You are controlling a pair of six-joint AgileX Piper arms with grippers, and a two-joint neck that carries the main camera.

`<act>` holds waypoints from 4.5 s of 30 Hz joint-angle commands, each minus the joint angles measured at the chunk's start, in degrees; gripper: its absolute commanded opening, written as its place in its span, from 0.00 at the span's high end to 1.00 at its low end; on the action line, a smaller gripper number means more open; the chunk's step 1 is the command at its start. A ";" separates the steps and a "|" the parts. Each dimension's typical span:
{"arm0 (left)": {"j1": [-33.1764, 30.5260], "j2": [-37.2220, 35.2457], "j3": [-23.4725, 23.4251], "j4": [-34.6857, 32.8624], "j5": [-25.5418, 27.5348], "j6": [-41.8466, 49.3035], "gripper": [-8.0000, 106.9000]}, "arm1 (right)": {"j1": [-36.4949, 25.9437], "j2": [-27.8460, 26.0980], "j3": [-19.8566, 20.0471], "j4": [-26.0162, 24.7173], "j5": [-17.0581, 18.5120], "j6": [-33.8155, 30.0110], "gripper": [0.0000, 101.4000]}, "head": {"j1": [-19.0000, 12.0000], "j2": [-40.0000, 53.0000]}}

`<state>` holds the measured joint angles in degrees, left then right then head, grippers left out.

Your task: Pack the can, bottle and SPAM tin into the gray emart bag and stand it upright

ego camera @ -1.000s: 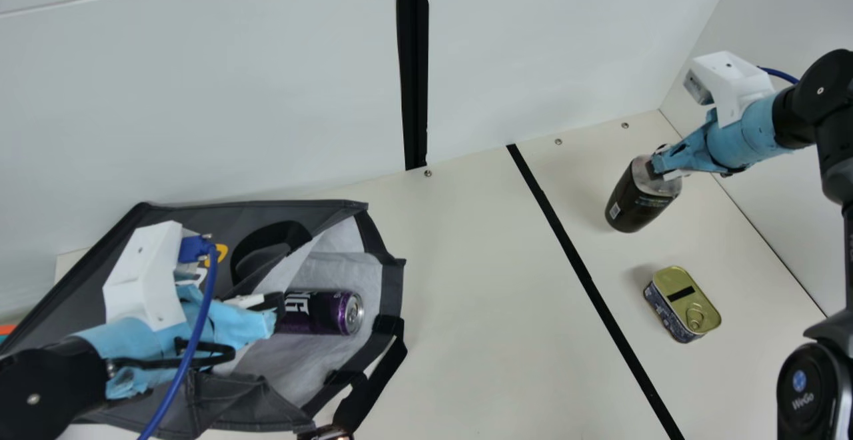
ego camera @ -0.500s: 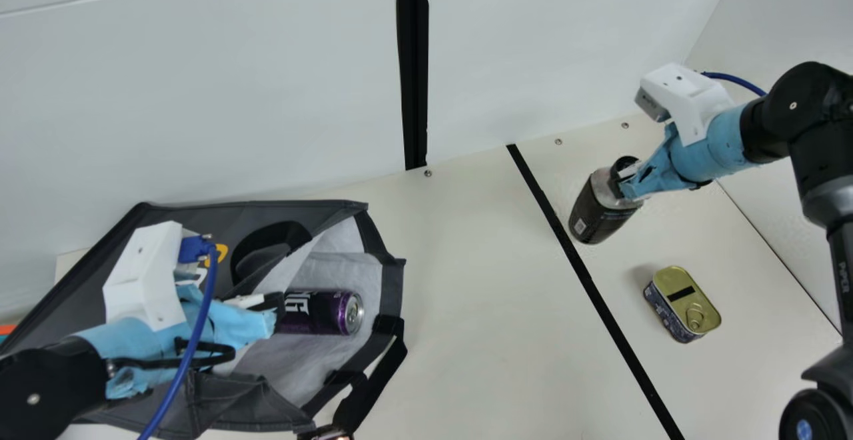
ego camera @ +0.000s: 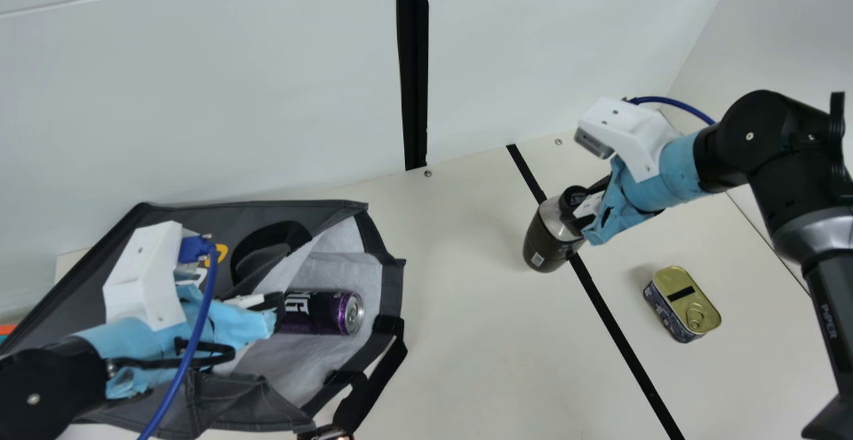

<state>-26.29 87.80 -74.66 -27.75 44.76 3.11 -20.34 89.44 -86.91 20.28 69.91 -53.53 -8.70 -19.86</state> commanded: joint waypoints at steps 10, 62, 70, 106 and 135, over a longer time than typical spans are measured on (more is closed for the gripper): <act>0.00 0.00 0.00 0.00 0.00 0.00 1.00 | 4.90 -2.78 3.53 1.03 -0.01 -3.01 1.00 | -1.30 -0.14; 0.00 0.00 0.00 0.00 0.00 0.00 1.00 | 23.41 -11.39 5.39 12.12 -0.01 -0.02 1.00 | -1.30 -0.14; 0.00 0.00 0.00 0.00 0.00 0.00 1.00 | 24.64 -10.85 3.31 14.82 -0.01 1.51 1.00 | -1.30 -0.14; 0.00 0.00 0.00 0.00 0.00 0.00 1.00 | 34.65 -3.08 1.60 15.85 -5.43 9.49 1.00 | -1.30 -0.14; 0.00 0.00 0.00 0.00 0.00 0.00 1.00 | 41.46 8.00 1.54 18.02 -18.13 11.48 1.00 | -1.30 -0.14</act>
<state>-26.29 87.80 -74.66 -27.75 44.76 3.11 21.06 97.14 -85.21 38.29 52.09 -42.09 -8.70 -19.95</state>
